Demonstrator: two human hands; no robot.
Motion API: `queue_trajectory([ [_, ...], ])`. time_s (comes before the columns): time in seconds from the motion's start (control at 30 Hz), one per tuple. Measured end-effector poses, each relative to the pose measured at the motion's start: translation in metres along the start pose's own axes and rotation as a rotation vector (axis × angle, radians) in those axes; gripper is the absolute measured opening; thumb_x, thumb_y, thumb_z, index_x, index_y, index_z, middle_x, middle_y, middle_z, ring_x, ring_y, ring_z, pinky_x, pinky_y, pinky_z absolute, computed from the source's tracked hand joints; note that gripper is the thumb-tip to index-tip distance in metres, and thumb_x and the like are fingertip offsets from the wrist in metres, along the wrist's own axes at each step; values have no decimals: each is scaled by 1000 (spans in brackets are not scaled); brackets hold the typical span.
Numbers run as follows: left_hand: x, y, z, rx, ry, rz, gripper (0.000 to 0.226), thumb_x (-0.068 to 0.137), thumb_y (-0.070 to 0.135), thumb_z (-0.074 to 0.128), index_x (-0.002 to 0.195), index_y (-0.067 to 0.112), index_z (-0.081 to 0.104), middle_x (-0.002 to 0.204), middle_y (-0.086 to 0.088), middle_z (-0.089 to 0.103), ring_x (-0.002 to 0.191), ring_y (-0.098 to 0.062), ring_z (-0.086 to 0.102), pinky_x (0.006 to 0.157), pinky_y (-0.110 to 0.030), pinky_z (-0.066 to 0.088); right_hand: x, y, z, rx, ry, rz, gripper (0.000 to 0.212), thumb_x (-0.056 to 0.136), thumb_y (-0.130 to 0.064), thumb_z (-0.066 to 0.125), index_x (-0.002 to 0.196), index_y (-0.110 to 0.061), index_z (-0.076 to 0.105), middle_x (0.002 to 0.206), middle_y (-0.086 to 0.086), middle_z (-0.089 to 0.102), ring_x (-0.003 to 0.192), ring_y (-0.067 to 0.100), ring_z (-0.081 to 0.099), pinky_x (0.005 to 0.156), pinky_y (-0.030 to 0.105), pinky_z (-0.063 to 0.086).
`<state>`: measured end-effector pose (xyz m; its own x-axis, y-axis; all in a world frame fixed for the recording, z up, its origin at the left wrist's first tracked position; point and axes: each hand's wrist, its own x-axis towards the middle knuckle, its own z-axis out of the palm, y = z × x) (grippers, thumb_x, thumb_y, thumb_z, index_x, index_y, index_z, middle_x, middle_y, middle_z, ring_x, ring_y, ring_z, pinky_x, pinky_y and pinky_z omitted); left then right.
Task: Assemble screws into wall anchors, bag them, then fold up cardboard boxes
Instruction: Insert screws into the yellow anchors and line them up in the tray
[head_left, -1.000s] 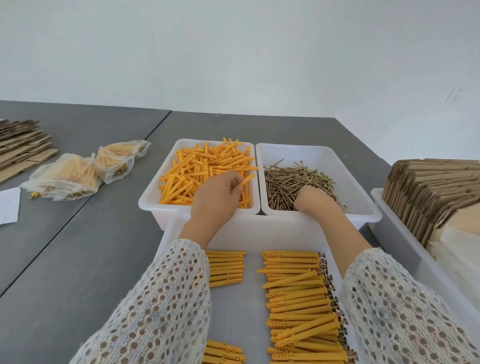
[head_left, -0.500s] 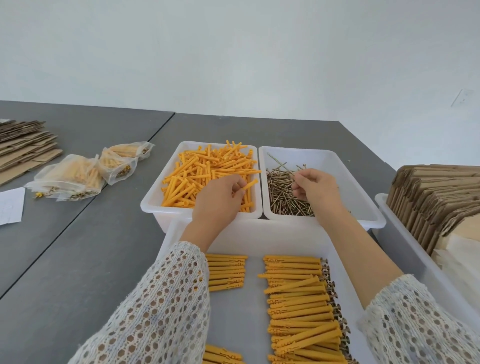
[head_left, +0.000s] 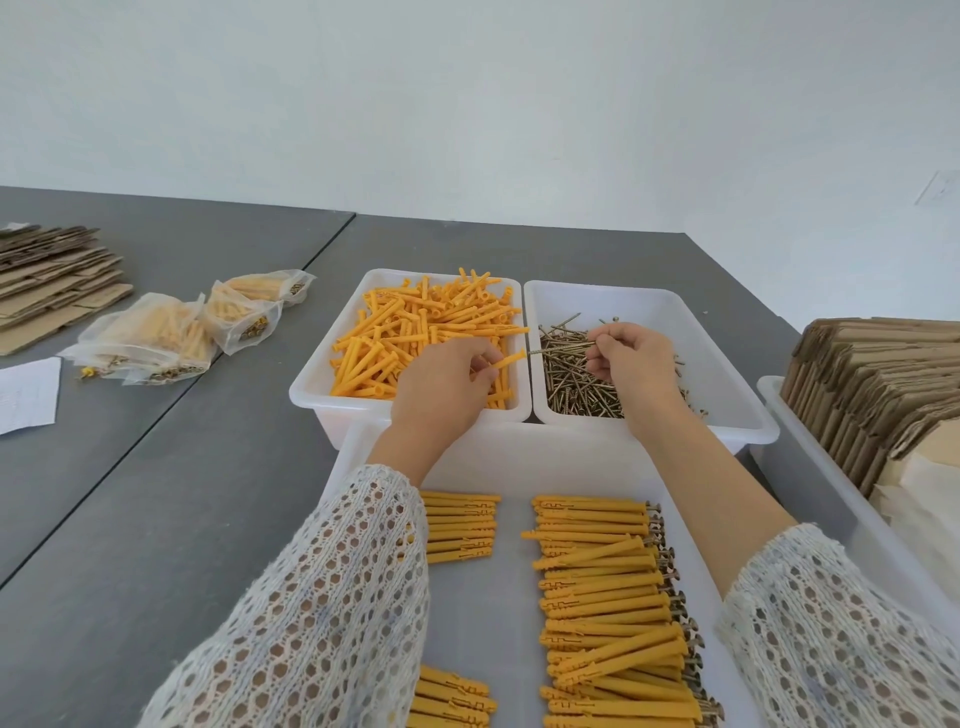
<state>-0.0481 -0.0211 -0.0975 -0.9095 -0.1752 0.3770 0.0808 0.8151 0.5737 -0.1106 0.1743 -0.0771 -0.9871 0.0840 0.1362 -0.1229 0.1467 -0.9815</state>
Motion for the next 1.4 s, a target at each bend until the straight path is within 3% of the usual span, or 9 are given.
queue_trajectory([
  [0.33,2,0,2,-4,-11,5,17,96,27,62,108,36,70,88,18,65,89,-6,62,67,-26,51,-15,-9,23,-130,-161,-166,21,96,1,49,92,-3,70,70,4,64,55,4,58,62,15,52],
  [0.43,2,-1,1,-12,-2,7,16,96,27,61,106,36,69,88,17,65,88,-6,62,66,-26,51,-17,-11,25,-132,-68,-208,22,96,0,49,90,-6,70,70,2,63,60,8,57,62,16,50],
  [0.53,2,-1,1,-16,-6,9,15,95,26,61,103,36,70,88,17,65,87,-7,62,67,-27,52,-14,-12,17,-42,94,-182,25,95,-2,48,85,-13,68,66,-3,61,54,1,53,59,13,46],
  [0.63,2,0,1,-18,-7,3,15,95,26,61,101,36,70,87,17,66,86,-7,62,69,-30,55,-12,-13,11,18,153,-154,27,96,-1,47,83,-15,66,65,-3,59,52,1,50,58,16,46],
  [0.87,1,0,1,-18,0,5,15,95,25,62,101,37,70,86,18,65,86,-7,62,66,-26,52,-13,-13,13,-56,124,-175,27,93,-2,48,82,-17,67,70,-3,60,64,7,53,71,26,48],
  [1.03,1,1,1,-17,0,6,16,95,25,62,102,36,71,87,17,67,86,-6,62,66,-25,51,-13,-12,10,-55,159,-178,32,91,-2,47,76,-23,65,71,1,59,68,16,50,67,30,45],
  [1.2,1,1,0,-17,-1,8,15,95,26,62,101,36,71,85,19,66,84,-5,62,62,-20,48,-14,-12,12,-93,146,-187,32,91,-2,47,76,-23,65,69,-4,59,67,13,51,68,27,45],
  [1.4,1,1,1,-11,-23,16,15,95,27,62,101,37,71,86,20,66,86,-3,62,63,-22,49,-21,-15,22,-156,19,-266,25,93,-2,50,82,-16,68,69,-4,60,66,15,52,69,32,46],
])
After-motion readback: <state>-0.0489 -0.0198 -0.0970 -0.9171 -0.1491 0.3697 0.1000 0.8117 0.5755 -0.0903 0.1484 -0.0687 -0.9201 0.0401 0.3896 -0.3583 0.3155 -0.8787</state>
